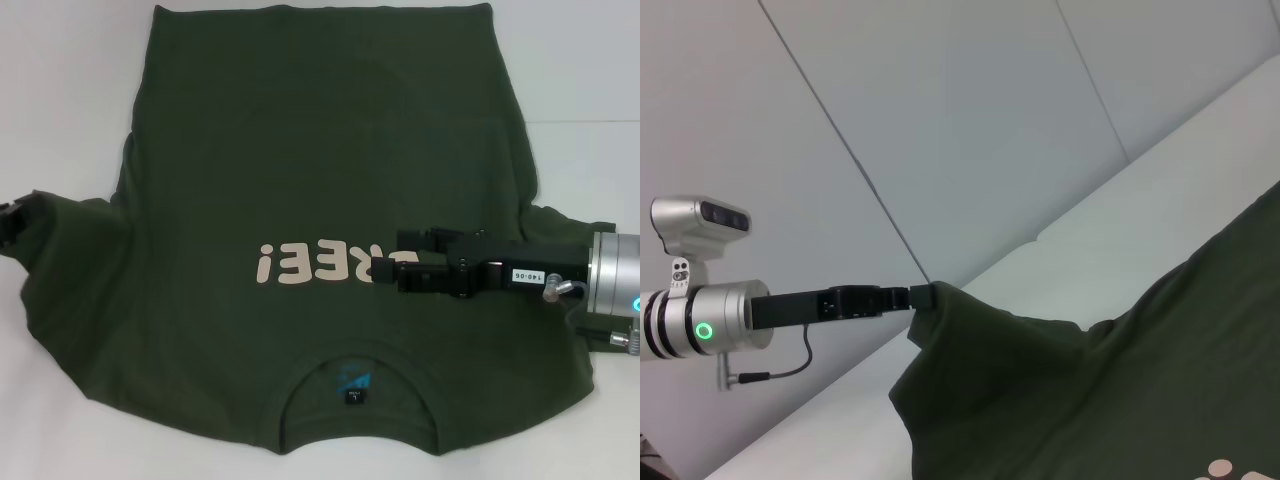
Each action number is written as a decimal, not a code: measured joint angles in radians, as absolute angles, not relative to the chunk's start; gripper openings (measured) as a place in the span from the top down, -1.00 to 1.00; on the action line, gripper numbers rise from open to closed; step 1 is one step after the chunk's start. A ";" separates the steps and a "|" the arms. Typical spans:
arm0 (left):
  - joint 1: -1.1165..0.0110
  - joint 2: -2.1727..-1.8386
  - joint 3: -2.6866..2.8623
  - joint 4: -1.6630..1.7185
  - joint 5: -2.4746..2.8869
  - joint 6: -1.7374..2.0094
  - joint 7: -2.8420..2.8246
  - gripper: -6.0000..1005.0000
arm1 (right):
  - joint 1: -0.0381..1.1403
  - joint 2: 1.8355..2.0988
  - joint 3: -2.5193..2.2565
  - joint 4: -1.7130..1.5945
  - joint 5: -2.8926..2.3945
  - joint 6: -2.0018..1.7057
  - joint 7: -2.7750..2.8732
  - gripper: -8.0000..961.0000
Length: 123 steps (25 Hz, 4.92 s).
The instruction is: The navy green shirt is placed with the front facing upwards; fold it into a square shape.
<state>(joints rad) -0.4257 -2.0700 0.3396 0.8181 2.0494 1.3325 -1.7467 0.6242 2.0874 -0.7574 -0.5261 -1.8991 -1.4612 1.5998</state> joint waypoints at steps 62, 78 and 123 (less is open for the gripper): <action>-0.488 -2.163 0.487 0.567 1.969 0.934 -1.736 -0.50 | 0.609 2.081 -0.759 -0.530 -1.904 -1.479 1.600 -0.92; -0.474 -2.163 0.490 0.576 1.973 0.923 -1.739 -0.50 | 0.607 2.080 -0.759 -0.526 -1.905 -1.480 1.600 -0.92; -0.503 -2.159 0.526 0.583 1.997 0.874 -1.752 0.84 | 0.606 2.080 -0.752 -0.531 -1.899 -1.483 1.600 -0.92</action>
